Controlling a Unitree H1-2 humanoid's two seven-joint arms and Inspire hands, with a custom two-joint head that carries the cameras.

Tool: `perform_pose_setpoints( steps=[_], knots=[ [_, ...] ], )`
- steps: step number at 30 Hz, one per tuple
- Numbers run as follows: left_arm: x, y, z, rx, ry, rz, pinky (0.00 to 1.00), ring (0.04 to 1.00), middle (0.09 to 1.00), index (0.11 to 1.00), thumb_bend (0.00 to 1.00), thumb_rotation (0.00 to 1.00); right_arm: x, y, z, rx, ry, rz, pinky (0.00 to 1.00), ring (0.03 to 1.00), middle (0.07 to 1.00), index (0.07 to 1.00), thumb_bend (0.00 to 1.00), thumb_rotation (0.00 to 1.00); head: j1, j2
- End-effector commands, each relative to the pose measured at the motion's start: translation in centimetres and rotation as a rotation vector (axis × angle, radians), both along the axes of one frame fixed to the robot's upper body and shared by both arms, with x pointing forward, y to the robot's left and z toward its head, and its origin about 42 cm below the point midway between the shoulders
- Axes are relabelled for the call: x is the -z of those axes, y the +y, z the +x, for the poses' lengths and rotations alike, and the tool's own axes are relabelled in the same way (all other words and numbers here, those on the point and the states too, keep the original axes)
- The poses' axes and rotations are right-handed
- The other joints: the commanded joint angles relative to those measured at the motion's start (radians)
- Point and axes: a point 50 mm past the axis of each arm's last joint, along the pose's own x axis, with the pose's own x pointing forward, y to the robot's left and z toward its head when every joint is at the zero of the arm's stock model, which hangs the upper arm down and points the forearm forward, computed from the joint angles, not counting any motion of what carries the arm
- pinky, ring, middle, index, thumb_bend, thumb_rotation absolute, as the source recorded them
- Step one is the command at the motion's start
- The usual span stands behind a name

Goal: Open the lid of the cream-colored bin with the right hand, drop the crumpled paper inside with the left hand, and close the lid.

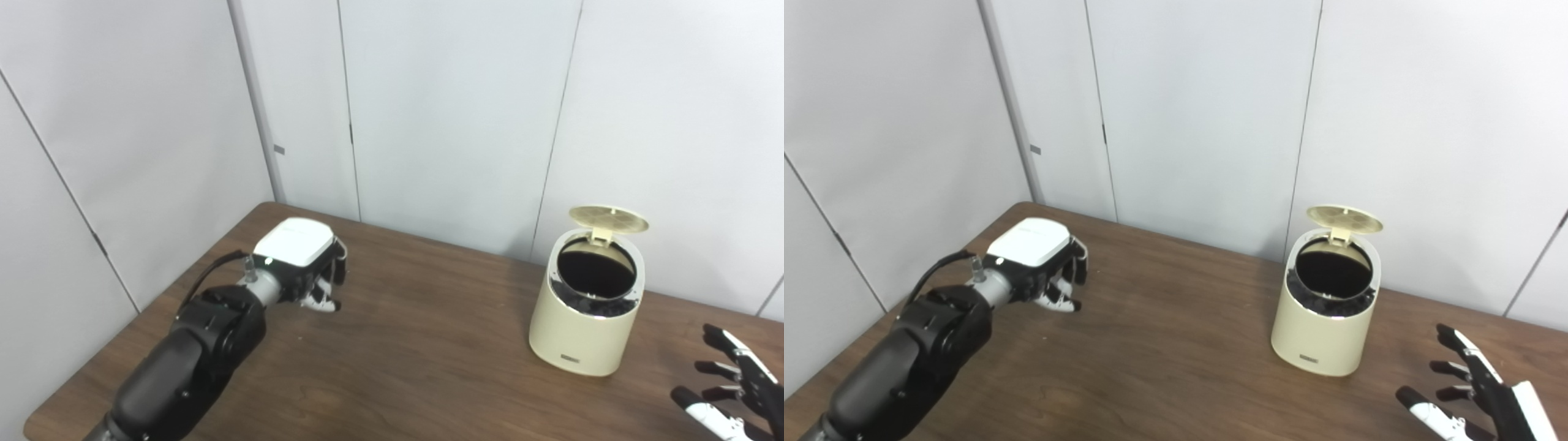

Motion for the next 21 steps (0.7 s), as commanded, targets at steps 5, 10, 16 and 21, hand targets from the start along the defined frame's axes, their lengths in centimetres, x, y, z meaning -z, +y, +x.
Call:
perform_pose_setpoints(
  steps=[5,10,16,21],
  knots=[
    [-4.1,-2.1,0.9,0.098,-0.131,0.047,0.28,0.354,0.445,0.529,0.49,0.00,-2.4,0.9,0.7,-0.028,-0.097,0.015,0.64,0.794,0.906,0.914,0.62,0.57,-0.023,-0.003],
    [-5.4,-4.0,1.7,0.171,-0.179,0.043,0.29,0.352,0.452,0.535,0.49,0.00,-2.5,1.2,0.6,-0.031,-0.103,0.012,0.64,0.794,0.904,0.914,0.60,0.53,-0.047,-0.005],
    [-6.9,-6.2,2.9,0.265,-0.243,0.062,0.27,0.341,0.457,0.535,0.49,0.00,-2.5,1.6,0.4,-0.034,-0.091,0.040,0.69,0.803,0.920,0.918,0.54,0.38,-0.084,-0.011],
    [-7.8,-7.8,4.0,0.322,-0.257,0.058,0.28,0.353,0.451,0.529,0.50,0.00,-2.6,1.7,0.3,-0.042,-0.090,0.059,0.68,0.801,0.917,0.918,0.56,0.39,-0.117,-0.015]
  ],
)
